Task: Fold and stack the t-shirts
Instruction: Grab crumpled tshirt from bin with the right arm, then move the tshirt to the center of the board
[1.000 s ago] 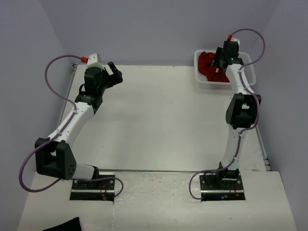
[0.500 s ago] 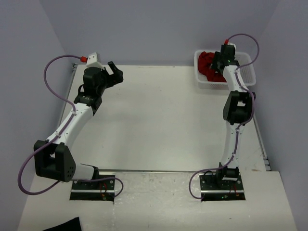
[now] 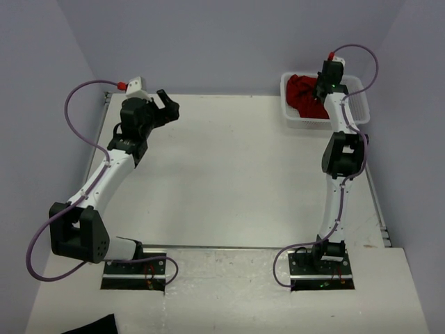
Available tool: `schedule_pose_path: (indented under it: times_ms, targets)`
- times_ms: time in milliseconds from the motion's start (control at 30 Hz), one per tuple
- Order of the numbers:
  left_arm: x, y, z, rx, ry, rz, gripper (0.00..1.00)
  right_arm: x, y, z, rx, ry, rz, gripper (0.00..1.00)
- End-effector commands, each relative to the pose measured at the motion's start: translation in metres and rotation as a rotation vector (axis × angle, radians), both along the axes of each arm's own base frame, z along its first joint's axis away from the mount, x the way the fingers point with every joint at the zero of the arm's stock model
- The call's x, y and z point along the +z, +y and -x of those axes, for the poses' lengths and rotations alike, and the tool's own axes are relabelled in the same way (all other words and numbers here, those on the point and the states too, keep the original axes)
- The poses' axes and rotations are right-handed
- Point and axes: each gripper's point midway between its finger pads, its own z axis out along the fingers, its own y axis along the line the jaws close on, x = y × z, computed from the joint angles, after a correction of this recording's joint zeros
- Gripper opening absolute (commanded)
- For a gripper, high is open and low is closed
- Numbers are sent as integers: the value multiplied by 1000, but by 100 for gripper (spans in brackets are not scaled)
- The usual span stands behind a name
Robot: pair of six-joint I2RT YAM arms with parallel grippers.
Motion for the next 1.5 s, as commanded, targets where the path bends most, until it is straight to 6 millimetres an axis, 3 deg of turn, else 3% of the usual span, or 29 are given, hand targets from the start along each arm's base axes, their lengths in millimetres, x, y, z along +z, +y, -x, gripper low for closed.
schedule_pose_path:
  times_ms: [0, 67, 100, 167, 200, 267, 300, 367, 400, 500, 533, 567, 633, 667, 733, 767, 867, 900, 1100, 1167, 1267, 1300, 1367, 1467]
  targets:
    - [4, -5, 1, -25, -32, 21, 99, 99, 1, -17, 27, -220, 27, 0]
    - [4, -5, 1, -28, -32, 18, 98, 137, 15, -17, 51, -308, 30, 0]
    - [3, -6, 1, -30, -31, 18, 98, 182, 23, -11, 79, -397, 42, 0]
    - [1, -7, 1, -37, -28, 8, 97, 221, 45, -1, 118, -468, 60, 0]
    - [-2, -7, 1, -37, -19, 6, 97, 262, 50, 15, 139, -532, 97, 0]
    - [-5, -8, 2, -45, -11, 4, 96, 303, 87, 31, 211, -612, 156, 0]
    - [-8, -8, 3, -47, -4, 1, 96, 343, 94, 52, 221, -688, 183, 0]
    - [-11, -8, 5, -47, 5, -2, 96, 389, 122, 77, 283, -762, 270, 0]
    - [-15, -8, 7, -45, 15, -3, 96, 432, 128, 105, 287, -844, 294, 0]
    - [-21, -8, 12, -51, 25, -1, 96, 492, 156, 158, 330, -969, 333, 0]
    - [-22, -8, 13, -49, 27, -2, 96, 524, 157, 193, 332, -1041, 327, 0]
    - [-23, -13, 16, -80, 31, 6, 96, 537, 173, 213, 375, -1080, 312, 0]
    - [-26, -15, 19, -88, 50, 15, 96, 555, 185, 244, 414, -1127, 295, 0]
    - [-26, -18, 24, -106, 50, 24, 96, 571, 196, 274, 459, -1174, 282, 0]
    - [-23, -22, 29, -121, 43, 35, 96, 575, 207, 296, 517, -1177, 279, 0]
    - [-20, -26, 36, -137, 34, 41, 95, 582, 213, 319, 556, -1201, 265, 0]
    - [-6, -29, 47, -150, 1, 44, 95, 577, 230, 345, 647, -1189, 218, 0]
    - [-4, -28, 50, -149, 1, 45, 95, 581, 226, 363, 665, -1201, 200, 0]
    - [31, -26, 71, -149, -59, 66, 94, 581, 244, 404, 786, -1215, 124, 0]
    - [42, -27, 76, -163, -80, 80, 94, 575, 248, 402, 795, -1179, 112, 0]
    - [46, -32, 81, -194, -80, 91, 93, 543, 261, 386, 820, -1081, 111, 0]
    - [46, -33, 83, -200, -79, 95, 93, 521, 271, 375, 840, -1037, 117, 0]
    - [45, -34, 84, -207, -77, 97, 93, 497, 290, 363, 889, -993, 112, 0]
    - [45, -30, 84, -184, -76, 91, 93, 451, 331, 323, 957, -875, 111, 0]
